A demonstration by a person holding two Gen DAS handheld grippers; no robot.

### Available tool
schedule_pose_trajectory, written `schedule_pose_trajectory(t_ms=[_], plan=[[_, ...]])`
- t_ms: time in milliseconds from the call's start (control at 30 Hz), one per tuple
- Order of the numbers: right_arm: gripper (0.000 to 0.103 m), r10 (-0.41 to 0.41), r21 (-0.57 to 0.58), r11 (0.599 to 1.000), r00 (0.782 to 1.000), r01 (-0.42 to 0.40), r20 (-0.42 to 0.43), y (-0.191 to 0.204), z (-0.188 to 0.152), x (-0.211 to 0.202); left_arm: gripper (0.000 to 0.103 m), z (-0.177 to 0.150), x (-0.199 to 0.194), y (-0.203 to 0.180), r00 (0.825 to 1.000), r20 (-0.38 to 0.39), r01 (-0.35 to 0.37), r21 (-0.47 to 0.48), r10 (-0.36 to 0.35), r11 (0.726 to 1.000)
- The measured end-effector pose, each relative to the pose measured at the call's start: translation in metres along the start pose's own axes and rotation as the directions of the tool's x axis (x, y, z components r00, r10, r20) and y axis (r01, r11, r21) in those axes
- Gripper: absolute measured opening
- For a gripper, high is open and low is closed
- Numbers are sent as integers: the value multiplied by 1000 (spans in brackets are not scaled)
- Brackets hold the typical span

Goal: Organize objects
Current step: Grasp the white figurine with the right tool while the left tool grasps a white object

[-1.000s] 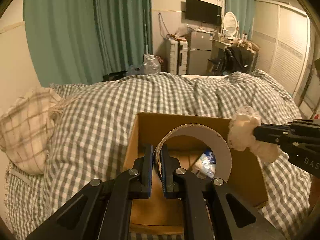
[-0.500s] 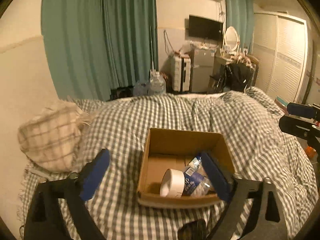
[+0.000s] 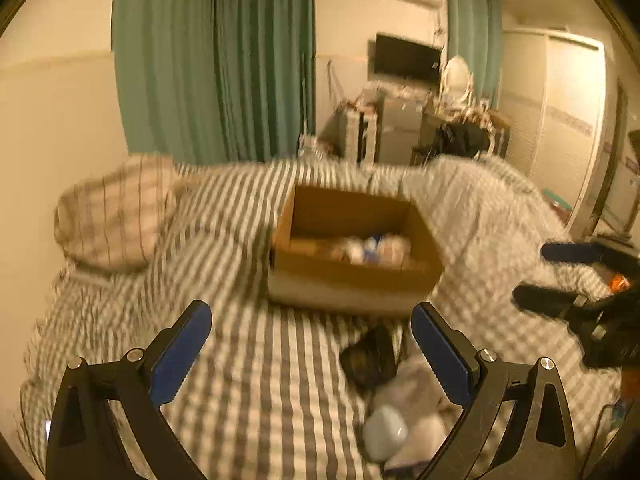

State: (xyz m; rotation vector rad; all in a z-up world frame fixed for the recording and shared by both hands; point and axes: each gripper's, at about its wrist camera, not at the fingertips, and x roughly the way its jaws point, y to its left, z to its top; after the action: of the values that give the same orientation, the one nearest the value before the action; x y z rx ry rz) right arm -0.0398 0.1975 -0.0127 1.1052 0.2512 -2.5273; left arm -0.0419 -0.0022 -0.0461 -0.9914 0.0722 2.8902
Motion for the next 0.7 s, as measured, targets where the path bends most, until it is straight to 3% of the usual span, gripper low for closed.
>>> schedule_pose_trajectory(t_ms=[133,267,400,433,567,700], plan=[[74,61,34,998,989,-56,-135,7,-29,56,102,-32,26,-10,994,-108,-20,24,23,1000],[70,34,20,999,973,-30,-229,13,-41,87,102,-45,39,-12,985,-171,-31,44,39,999],[51,55,6,998,956,-55,-289,14,-50,99,102,-49,45,-8,979,-202,-11,25,16,1000],[51,50,-3,999,954,-53,-297,17,-51,101,102,-51,46,-9,978,-207,-5,27,11,1000],[38,36,-6,999,969,-39,-242,17,-49,89,102,-57,45,-18,973,-230,26,54,-13,998],[38,1,31,1000,986,4,-165,2,-42,64,97,-68,49,-38,953,-295,101,82,-73,991]])
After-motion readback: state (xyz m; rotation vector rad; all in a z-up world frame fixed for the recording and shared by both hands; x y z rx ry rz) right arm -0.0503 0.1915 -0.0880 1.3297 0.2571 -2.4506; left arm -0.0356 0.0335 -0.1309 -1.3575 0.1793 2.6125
